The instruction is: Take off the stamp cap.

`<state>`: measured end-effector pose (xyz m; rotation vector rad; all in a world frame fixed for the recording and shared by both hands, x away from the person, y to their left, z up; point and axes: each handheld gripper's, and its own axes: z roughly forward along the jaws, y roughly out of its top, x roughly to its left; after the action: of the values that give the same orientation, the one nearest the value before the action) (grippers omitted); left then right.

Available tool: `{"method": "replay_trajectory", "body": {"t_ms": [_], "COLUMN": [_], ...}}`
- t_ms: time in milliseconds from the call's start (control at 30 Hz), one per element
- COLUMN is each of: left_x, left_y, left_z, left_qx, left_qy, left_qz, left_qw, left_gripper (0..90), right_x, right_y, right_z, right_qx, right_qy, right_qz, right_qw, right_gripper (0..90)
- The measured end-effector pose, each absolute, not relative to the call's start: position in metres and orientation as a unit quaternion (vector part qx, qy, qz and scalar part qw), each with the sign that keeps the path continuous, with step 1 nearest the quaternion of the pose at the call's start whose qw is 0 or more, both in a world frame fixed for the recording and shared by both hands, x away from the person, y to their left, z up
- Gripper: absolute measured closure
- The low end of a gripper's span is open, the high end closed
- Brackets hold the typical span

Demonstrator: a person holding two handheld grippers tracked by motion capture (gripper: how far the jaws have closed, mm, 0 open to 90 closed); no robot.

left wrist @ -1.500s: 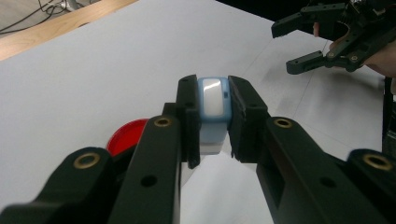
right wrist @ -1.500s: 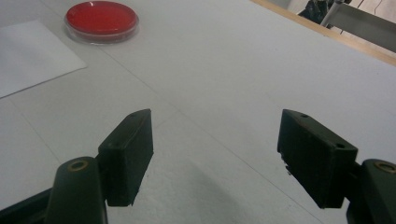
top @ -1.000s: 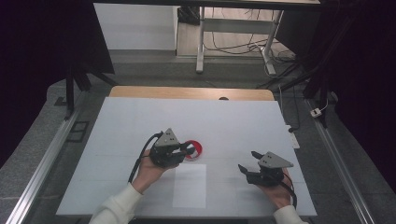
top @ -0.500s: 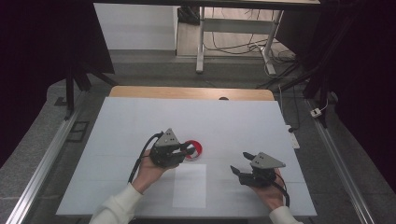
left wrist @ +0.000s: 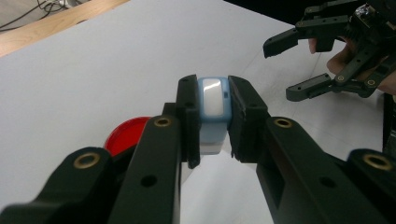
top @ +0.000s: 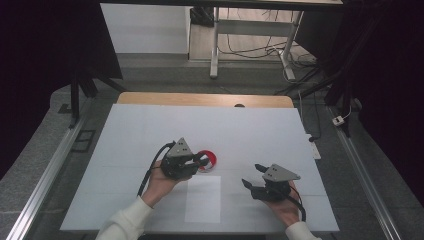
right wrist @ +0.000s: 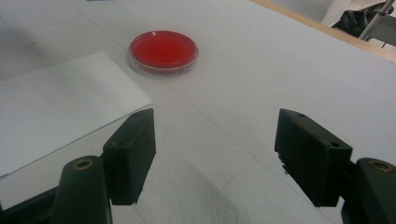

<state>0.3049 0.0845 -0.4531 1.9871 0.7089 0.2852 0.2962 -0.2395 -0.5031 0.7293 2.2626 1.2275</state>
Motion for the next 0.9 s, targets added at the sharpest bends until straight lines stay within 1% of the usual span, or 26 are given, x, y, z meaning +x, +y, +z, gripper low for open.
{"method": "replay_trajectory", "body": {"t_ms": [333,667,900], "left_x": [0.305,0.306,0.307], "left_y": [0.084,0.083,0.081], "left_z": [-0.454,-0.455,-0.456], "left_qx": [0.816,0.817,0.817], "left_qy": [0.292,0.293,0.293], "left_qz": [0.117,0.116,0.115], "left_qw": [0.485,0.484,0.484], "left_gripper": [75.3,75.3,75.4], "right_x": [0.296,0.295,0.294], "right_y": [-0.234,-0.219,-0.212], "right_z": [-0.504,-0.505,-0.506], "right_qx": [0.263,0.255,0.251], "right_qy": [0.822,0.824,0.827], "right_qz": [0.451,0.453,0.446], "right_qw": [0.228,0.225,0.231], "right_gripper": [29.3,29.5,29.6]}}
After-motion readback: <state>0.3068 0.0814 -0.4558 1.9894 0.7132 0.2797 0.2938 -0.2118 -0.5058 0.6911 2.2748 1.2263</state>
